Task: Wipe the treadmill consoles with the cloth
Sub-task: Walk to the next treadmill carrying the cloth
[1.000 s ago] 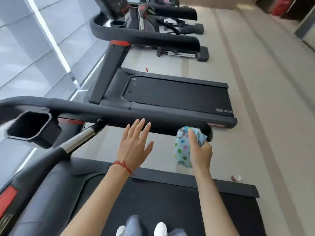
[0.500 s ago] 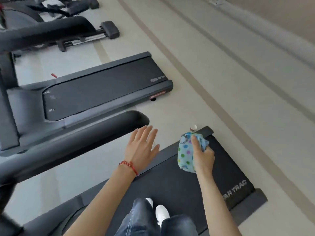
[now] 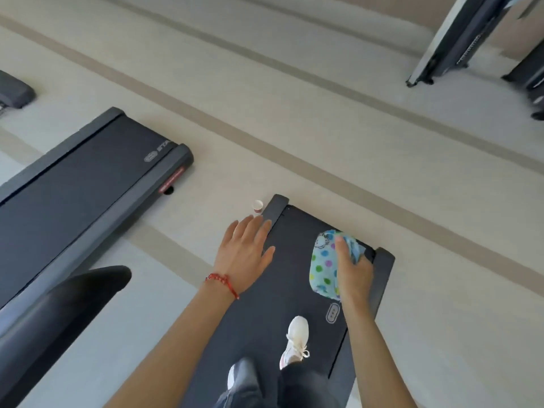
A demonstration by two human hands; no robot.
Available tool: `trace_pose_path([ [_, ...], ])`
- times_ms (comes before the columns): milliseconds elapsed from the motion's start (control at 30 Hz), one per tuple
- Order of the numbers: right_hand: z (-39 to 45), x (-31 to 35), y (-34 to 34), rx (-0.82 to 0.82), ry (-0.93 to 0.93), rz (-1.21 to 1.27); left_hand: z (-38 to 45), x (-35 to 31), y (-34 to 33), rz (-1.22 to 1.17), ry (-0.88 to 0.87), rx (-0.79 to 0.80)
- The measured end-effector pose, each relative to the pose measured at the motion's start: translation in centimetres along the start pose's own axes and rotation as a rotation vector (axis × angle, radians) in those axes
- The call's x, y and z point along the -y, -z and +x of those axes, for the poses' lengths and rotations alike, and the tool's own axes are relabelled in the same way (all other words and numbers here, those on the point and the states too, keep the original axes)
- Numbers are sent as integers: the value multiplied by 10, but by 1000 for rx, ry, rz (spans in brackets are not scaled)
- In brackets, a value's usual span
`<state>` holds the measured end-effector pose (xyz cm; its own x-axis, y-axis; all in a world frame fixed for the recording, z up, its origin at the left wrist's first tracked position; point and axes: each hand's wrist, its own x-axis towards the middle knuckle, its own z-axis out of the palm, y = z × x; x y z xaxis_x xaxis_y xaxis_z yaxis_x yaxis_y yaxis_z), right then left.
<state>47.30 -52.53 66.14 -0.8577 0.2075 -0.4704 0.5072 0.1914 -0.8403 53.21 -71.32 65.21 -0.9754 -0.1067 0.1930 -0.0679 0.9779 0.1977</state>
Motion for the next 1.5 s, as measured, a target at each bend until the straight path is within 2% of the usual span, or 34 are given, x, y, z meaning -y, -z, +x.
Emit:
trace_pose_path([
  [200,82,34,44,-92,-53,54,88,-45,-31,-35,-74,50],
  [400,146,70,69,-159,-70,125,167,-75,-50,-38,-131,31],
  [1000,347,203,18,-271,-61,176,445,-59,-115,-47,-362,42],
  [1267,435,248,29,-315,-42,194,545,-82,-143,-68,-384,89],
  [1500,527,294,51,-291,30,160,633,-113,-167,-68,-335,59],
])
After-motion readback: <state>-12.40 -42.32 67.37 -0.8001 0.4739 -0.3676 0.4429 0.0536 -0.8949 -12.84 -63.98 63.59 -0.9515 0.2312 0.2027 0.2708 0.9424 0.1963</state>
